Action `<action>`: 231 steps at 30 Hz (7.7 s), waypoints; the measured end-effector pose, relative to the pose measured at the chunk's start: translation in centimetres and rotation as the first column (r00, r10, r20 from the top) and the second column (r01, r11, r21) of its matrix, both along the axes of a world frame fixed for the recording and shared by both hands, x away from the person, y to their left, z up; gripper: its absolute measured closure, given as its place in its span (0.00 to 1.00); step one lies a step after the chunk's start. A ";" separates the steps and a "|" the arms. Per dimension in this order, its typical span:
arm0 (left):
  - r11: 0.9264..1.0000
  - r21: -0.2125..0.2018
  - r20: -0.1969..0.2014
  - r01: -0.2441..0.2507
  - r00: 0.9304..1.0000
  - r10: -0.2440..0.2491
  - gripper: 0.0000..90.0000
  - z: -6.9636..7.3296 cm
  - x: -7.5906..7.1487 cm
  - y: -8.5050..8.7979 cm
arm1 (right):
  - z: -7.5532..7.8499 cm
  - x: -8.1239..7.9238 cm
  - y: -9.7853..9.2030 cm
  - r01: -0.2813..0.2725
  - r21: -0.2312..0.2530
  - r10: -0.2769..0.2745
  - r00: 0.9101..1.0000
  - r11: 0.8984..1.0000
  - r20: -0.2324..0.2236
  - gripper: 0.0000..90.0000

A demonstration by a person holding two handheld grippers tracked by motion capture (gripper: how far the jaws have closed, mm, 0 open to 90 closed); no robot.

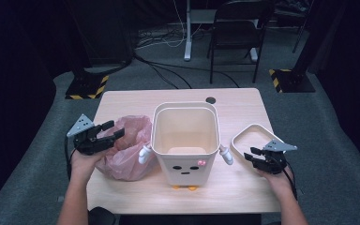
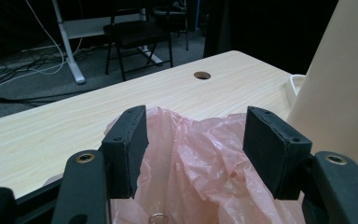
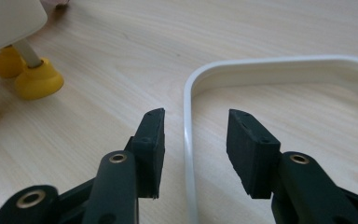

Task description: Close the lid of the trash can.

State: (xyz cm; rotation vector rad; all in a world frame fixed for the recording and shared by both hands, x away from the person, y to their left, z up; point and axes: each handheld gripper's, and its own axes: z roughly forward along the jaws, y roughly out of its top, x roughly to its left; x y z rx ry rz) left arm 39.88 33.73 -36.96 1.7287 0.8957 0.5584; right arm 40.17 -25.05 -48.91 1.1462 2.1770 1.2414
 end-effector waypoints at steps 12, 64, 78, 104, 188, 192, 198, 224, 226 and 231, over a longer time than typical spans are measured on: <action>1.000 0.001 -0.005 0.004 1.000 -0.004 0.44 -0.1 0.1 0.0 | -1.0 0.4 1.0 -0.031 -0.083 0.028 0.999 0.996 -0.044 0.72; 1.000 0.002 -0.020 0.003 1.000 -0.003 0.44 -0.5 0.3 -0.1 | -2.1 1.3 1.7 -0.043 -0.169 0.022 0.992 0.985 -0.121 0.92; 1.000 0.001 -0.019 0.002 1.000 -0.002 0.44 -0.5 0.3 -0.1 | -2.0 1.4 1.9 -0.048 -0.172 0.024 0.990 0.984 -0.138 0.93; 1.000 -0.002 -0.018 0.002 1.000 -0.002 0.44 -0.5 0.2 -0.1 | 0.7 0.4 2.8 -0.100 -0.217 0.088 0.994 0.971 -0.064 0.93; 1.000 0.001 -0.009 0.014 1.000 -0.014 0.44 0.1 -0.2 -0.3 | 16.6 -2.7 4.7 -0.304 -0.236 0.320 0.947 0.923 0.028 0.93; 1.000 0.000 -0.006 0.014 1.000 -0.014 0.44 0.2 -0.3 -0.3 | 17.4 -3.0 4.7 -0.310 -0.232 0.328 0.944 0.922 0.042 0.93; 1.000 -0.001 -0.006 0.016 1.000 -0.016 0.44 0.3 -0.4 -0.4 | 18.5 -3.1 4.8 -0.321 -0.222 0.338 0.940 0.921 0.045 0.93; 1.000 -0.003 -0.007 0.016 1.000 -0.016 0.44 0.3 -0.4 -0.4 | 22.8 -4.1 4.6 -0.328 -0.221 0.354 0.931 0.918 0.089 0.93; 1.000 -0.004 -0.006 0.016 1.000 -0.016 0.44 0.3 -0.4 -0.3 | 23.1 -4.2 4.6 -0.331 -0.220 0.358 0.929 0.918 0.095 0.93; 1.000 -0.002 -0.007 0.016 1.000 -0.016 0.44 0.3 -0.4 -0.4 | 23.7 -4.5 4.8 -0.345 -0.216 0.372 0.922 0.914 0.104 0.93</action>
